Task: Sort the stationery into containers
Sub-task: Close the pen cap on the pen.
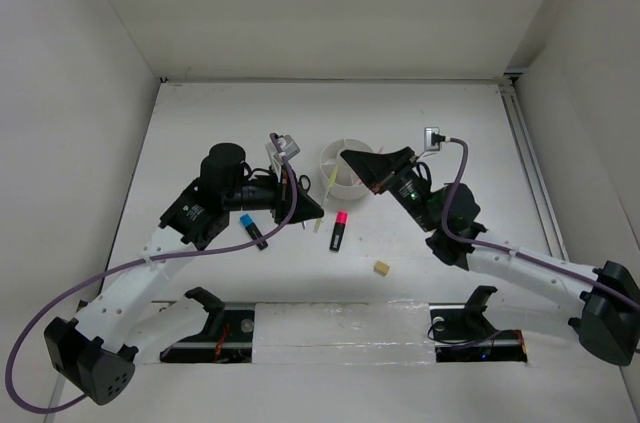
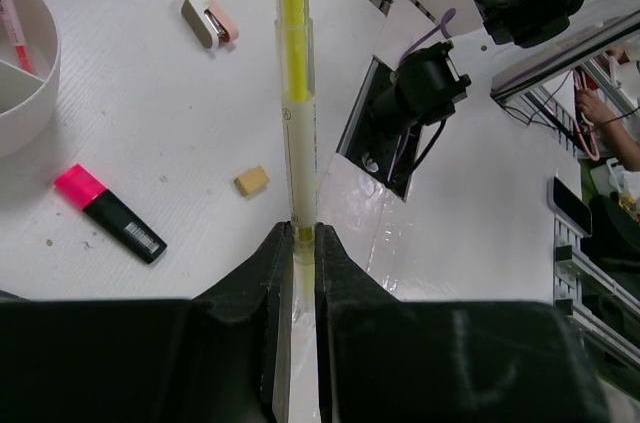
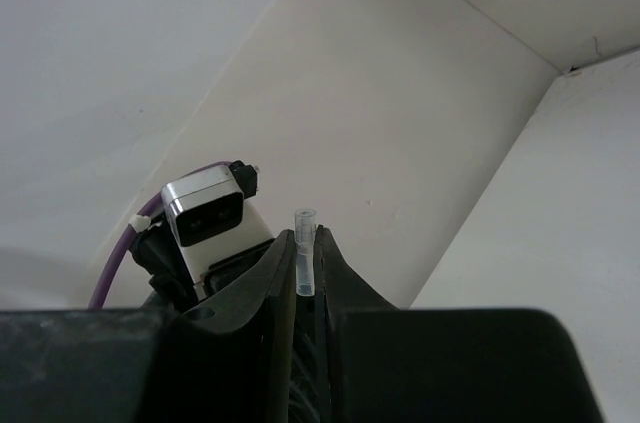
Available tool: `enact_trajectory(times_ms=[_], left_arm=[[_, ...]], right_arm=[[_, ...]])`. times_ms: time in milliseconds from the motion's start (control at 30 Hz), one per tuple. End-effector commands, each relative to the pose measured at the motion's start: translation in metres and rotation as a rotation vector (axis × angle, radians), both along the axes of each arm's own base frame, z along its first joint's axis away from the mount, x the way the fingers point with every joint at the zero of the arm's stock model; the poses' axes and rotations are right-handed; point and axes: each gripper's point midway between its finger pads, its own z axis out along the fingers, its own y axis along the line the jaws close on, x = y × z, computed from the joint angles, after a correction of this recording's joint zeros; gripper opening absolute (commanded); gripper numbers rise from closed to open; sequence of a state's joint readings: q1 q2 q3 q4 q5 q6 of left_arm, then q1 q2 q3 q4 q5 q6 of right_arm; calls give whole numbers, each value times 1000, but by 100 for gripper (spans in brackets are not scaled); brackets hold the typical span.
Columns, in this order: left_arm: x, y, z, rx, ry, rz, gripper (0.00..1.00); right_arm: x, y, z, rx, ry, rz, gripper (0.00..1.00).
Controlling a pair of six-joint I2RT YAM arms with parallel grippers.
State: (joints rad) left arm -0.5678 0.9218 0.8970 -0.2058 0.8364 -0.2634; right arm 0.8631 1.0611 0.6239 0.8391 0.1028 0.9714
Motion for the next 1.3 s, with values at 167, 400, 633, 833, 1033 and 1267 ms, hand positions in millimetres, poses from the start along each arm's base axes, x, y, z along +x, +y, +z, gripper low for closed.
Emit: enact_trajectory(times_ms=[167,400,633,833,1033,1267], left_arm=[[2,-2,12,-28,-41,-9,0],[2,-2,12,-28,-41,-9,0],[2,-2,12,-28,-41,-9,0],[2,-2,12,-28,-41,-9,0],[2,-2,12,-28,-41,-9,0],[0,-2,12,-31,-39,-19,0]], right_arm=[[-6,0,16,42,-61,13,0],[0,0,15,28,-60,-16,0],[2,-2,21,36,-69,-34,0],[5,-2,24,20,-75,-52,0],[6,-3,25,19,-81,-66,0],[7,-2,20,20,-72,-62,0]])
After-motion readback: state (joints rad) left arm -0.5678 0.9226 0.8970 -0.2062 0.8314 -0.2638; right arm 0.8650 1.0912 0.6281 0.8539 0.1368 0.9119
